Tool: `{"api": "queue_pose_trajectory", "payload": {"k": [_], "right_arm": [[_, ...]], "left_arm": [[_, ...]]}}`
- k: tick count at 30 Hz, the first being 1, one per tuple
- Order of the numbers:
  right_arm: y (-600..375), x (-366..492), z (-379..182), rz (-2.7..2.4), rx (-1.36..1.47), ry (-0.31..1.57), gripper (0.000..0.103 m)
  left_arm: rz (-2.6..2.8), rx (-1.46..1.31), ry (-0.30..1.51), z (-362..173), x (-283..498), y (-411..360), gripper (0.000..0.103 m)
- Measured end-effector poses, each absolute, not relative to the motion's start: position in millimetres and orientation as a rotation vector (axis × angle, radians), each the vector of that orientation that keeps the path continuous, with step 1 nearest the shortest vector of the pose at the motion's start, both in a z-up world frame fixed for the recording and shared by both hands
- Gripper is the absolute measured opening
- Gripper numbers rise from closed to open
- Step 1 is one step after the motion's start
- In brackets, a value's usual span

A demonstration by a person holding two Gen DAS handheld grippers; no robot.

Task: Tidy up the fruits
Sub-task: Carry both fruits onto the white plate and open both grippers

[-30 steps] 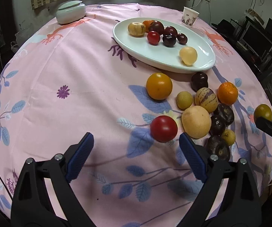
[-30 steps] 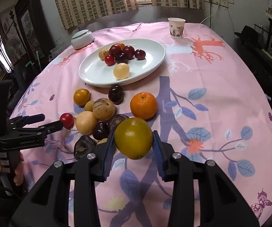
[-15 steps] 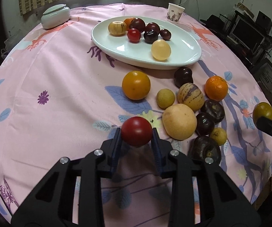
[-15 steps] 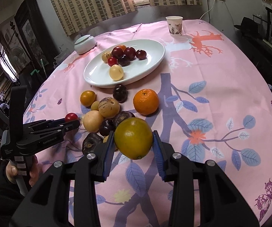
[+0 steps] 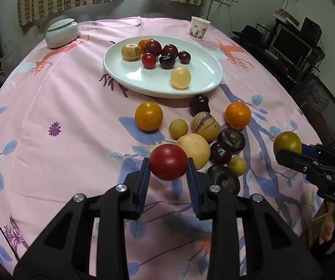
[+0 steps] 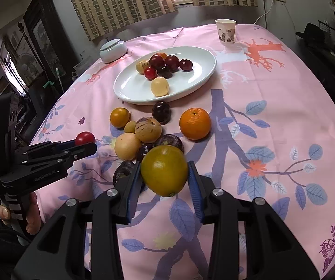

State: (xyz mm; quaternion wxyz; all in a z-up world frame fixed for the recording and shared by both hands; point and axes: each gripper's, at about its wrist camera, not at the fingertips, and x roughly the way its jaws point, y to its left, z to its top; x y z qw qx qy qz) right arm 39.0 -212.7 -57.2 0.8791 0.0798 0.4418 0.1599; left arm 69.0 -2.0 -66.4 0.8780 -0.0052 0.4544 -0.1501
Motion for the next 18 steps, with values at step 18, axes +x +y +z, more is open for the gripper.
{"api": "queue_pose_trajectory", "payload": {"k": [18], "right_arm": [[-188, 64, -46, 0.391, 0.104, 0.921, 0.039]], "left_arm": [[-0.334, 0.026, 0.9, -29, 87, 2, 0.031]]}}
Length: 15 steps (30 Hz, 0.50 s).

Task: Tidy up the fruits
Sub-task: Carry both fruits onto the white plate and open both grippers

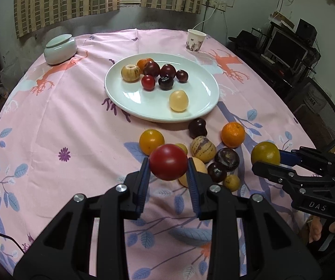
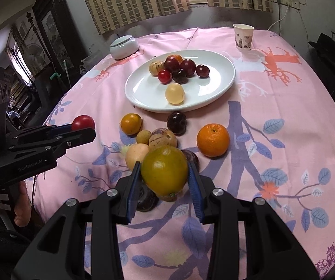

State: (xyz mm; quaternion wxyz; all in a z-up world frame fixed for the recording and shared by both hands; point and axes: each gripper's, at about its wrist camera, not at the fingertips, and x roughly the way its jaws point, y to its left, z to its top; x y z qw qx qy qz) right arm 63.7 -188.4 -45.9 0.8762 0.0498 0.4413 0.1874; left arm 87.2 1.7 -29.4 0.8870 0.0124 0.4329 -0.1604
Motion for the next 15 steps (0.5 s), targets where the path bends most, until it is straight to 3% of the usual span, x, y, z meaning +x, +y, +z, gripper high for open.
{"api": "queue_pose_trajectory", "payload": {"k": [6, 15], "right_arm": [[-170, 107, -33, 0.4, 0.019, 0.899, 0.039], [-157, 224, -39, 0.362, 0.016, 0.94, 0.039]], "left_arm": [[-0.295, 0.042, 0.9, -16, 143, 8, 0.031], [-0.23, -0.009, 0.972, -36, 248, 8, 0.032]]}}
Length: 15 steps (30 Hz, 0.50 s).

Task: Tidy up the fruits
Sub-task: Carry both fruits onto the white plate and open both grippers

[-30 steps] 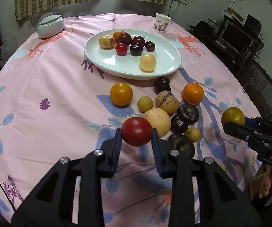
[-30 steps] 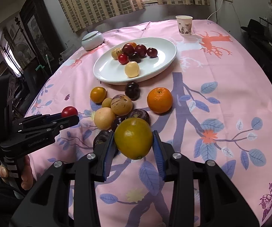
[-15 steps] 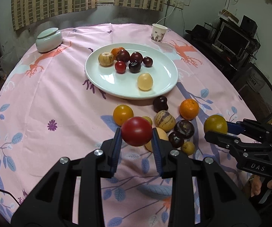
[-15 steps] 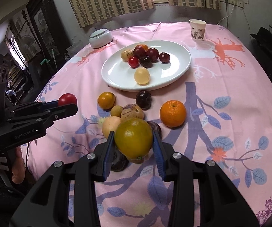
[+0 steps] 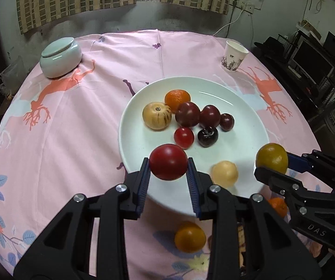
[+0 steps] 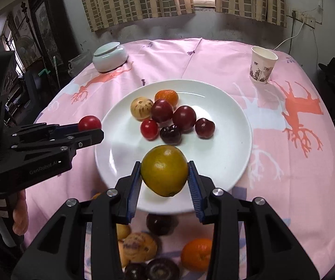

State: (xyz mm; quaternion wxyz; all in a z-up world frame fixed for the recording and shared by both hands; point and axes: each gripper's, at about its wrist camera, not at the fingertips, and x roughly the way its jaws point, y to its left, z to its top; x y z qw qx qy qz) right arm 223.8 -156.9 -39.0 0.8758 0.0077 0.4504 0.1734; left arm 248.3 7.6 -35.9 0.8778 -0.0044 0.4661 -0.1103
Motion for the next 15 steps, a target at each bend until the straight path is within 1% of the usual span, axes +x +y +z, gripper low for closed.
{"api": "queue_pose_trajectory", "payload": {"k": [7, 15], "right_arm": [[-161, 275, -68, 0.316, 0.039, 1.008, 0.039], [-159, 294, -80, 0.301, 0.02, 1.056, 0.04]], "left_arm": [[-0.207, -0.013, 1.052, -67, 290, 4, 0.032], [-0.203, 0.002, 1.089, -75, 310, -1, 0.033]]}}
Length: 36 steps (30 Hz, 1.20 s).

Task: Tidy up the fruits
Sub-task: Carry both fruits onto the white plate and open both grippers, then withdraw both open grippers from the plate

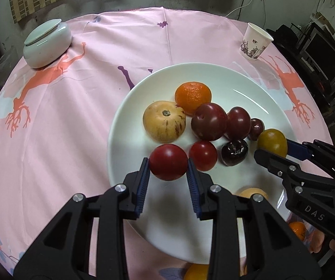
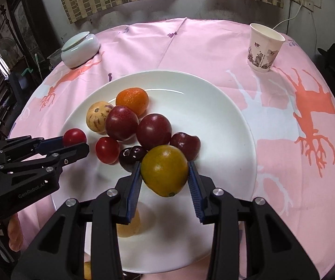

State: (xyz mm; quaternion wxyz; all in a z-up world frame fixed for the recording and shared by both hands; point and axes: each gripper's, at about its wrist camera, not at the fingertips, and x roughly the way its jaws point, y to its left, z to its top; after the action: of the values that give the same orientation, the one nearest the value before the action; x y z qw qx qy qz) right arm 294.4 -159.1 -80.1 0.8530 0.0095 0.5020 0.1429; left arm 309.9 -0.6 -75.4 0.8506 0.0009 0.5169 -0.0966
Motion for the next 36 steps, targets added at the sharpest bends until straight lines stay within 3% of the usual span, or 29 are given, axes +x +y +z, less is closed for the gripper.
{"api": "queue_pose_trajectory", "payload": {"k": [2, 3, 5, 8, 11, 12, 22, 23, 25, 36], "right_arm": [[-157, 296, -82, 0.302, 0.007, 1.069, 0.049], [-156, 294, -80, 0.297, -0.004, 1.054, 0.063], [-156, 286, -69, 0.287, -0.045, 1.0, 0.065], [-159, 267, -45, 0.283, -0.086, 0.95, 0.065], [-168, 230, -24, 0.308, -0.091, 0.922, 0.066], [-171, 216, -21, 0.318, -0.087, 0.921, 0.066], [-184, 86, -36, 0.323, 0.073, 0.918, 0.068], [-187, 79, -40, 0.299, 0.088, 0.917, 0.072], [-197, 68, -46, 0.263, 0.126, 0.915, 0.098], [-224, 27, -58, 0.177, 0.147, 0.932, 0.099]], "left_arm": [[-0.219, -0.027, 1.097, -73, 311, 2, 0.04], [-0.221, -0.036, 1.089, -69, 309, 4, 0.049], [-0.226, -0.044, 1.055, -56, 301, 7, 0.059], [-0.235, -0.051, 0.999, -32, 275, 13, 0.062], [-0.204, -0.027, 0.921, -10, 232, 16, 0.083], [-0.191, -0.025, 0.9, -6, 218, 17, 0.086], [-0.147, -0.063, 0.856, -19, 104, 11, 0.096], [-0.151, -0.054, 0.864, -21, 99, 10, 0.096], [-0.164, -0.042, 0.881, -26, 91, 7, 0.096], [-0.17, -0.01, 0.915, -51, 58, 12, 0.096]]}}
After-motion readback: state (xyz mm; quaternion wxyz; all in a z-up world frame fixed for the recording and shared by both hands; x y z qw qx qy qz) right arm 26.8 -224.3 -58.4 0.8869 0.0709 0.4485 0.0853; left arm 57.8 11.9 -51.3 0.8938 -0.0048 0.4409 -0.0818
